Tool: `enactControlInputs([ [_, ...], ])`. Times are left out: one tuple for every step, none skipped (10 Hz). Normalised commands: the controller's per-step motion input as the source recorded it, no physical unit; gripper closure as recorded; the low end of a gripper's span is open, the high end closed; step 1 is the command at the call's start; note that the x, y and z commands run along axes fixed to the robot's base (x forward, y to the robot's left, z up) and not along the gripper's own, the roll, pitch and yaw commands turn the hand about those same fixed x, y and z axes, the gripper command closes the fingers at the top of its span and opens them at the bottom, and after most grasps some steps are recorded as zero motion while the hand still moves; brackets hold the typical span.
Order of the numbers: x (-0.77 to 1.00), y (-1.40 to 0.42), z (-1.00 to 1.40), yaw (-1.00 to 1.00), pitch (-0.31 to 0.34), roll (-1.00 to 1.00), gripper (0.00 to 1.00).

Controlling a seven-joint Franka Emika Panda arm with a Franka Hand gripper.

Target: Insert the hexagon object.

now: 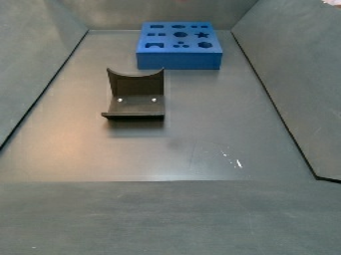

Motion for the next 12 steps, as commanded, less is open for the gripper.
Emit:
enactControlInputs([
  [0.00, 0.00, 0.00, 0.00, 0.000, -0.01, 1.00],
  [0.00, 0.00, 0.00, 0.00, -0.001, -0.05, 1.00],
  [-0.16, 0.18, -0.30, 0.00, -0.129, -0.42, 1.00],
  [-0.39, 0.16, -0.21, 0.00, -0.061, -0.48, 1.00],
  [-0.46, 0.16, -0.21, 0.00, -0.007, -0.48, 1.00],
  [-0.39, 0.19, -0.25, 0.17, 0.000, -0.45, 1.00],
  [-0.33, 0.28, -0.34, 0.26, 0.000, -0.40, 1.00],
  [-0.53, 0.21, -0.64, 0.22, -0.073, -0.22, 1.00],
  [-0.48, 0.01, -0.77, 0.09, -0.001, -0.13, 1.00],
  [-0.48, 0.00, -0.56, -0.02, 0.000, -0.01, 1.00],
  [-0.25, -0.02, -0.44, -0.21, 0.019, 0.11, 1.00],
  [-0.07, 0.00, -0.57, -0.13, 0.000, 0.06, 1.00],
])
